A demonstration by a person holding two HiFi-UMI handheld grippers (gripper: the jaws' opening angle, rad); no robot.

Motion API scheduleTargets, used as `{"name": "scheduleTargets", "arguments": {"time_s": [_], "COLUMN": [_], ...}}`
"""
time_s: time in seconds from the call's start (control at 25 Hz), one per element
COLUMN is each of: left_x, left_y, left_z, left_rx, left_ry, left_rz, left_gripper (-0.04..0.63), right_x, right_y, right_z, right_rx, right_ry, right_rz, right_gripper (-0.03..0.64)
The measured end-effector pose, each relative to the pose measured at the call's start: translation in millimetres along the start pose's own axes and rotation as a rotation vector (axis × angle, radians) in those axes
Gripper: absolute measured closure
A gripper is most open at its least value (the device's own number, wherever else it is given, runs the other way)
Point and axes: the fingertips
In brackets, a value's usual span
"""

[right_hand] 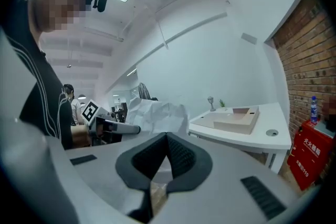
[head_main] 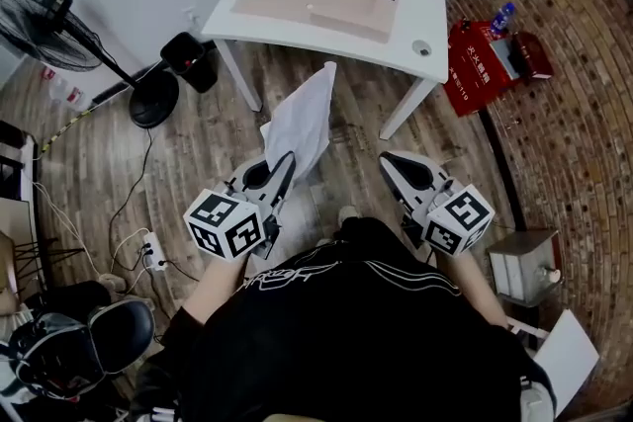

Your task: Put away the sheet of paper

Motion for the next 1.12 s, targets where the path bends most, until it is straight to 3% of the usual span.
{"name": "scheduleTargets", "arguments": {"time_s": [0.52,0.8,1.12], "left_x": [-60,-103,-162], "left_y": [55,113,152], "left_z": [-113,-169,-216], "left_rx": [-0.053,-0.07,-0.062], "left_ry": [-0.067,-0.063,-0.026], "left_rz": [-0.031,-0.068,-0.068], "left_gripper": [0.563,0.563,0.563], "right_x": [-37,-80,-112], "right_y": [116,176,214], "right_z": [95,170,215], "right_rx": [-0.008,-0.009,0.007], "right_ry": [0.06,0.086,0.084], "right_rz": [-0.051,0.008,0.016], "right_gripper": [0.615,0.615,0.615]}}
Point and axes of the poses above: the fingertips, and each gripper's own axes: y forward along the fingers, z to its right, x out of its underside, and after that the axes turned 5 degrees about -z, right-handed
